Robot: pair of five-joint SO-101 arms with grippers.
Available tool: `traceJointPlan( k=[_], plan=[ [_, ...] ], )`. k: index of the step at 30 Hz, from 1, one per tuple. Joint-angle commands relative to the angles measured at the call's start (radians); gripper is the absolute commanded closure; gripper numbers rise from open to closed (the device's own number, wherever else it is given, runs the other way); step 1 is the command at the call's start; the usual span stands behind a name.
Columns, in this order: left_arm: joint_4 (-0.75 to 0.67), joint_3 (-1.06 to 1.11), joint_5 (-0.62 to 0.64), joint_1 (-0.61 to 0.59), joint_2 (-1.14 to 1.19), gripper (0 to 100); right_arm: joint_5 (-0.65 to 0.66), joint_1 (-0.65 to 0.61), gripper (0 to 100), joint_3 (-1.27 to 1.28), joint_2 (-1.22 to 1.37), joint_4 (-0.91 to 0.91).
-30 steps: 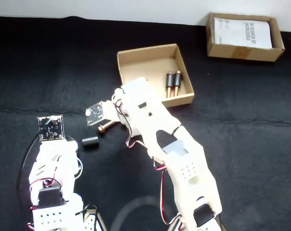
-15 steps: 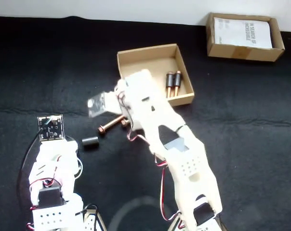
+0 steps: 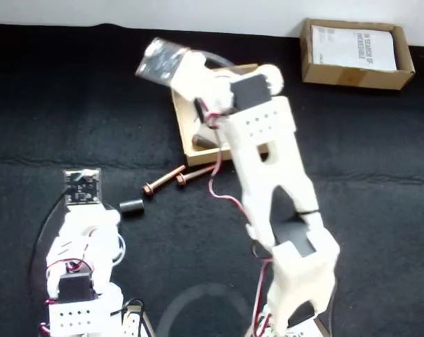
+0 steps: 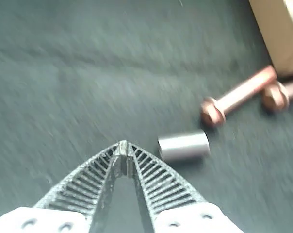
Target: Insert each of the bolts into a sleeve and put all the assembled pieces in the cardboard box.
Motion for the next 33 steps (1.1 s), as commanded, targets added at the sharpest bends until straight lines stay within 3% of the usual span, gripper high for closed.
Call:
traceJointPlan(
  k=[1, 5, 11, 19, 33],
  plan=[
    [0.115, 0.018, -0.002, 0.042, -0.008, 97, -0.146, 0.051, 99.1, -0.012, -0.163, 0.010],
    [0.130, 0.008, 0.018, 0.027, -0.010, 97, -0.229, 0.082, 99.1, 0.206, -0.334, 0.010],
    [-0.034, -0.061, 0.245, 0.047, -0.005, 99, -0.275, 0.077, 99.1, 0.682, -0.661, 0.005],
    [-0.044, -0.176, 0.180, 0.265, 0.001, 99, -0.281, 0.082, 99.1, 1.081, -1.013, 0.005],
    [-0.043, -0.418, 0.075, 0.340, 0.054, 99, -0.301, 0.085, 99.1, 1.454, -1.402, 0.004]
  ],
)
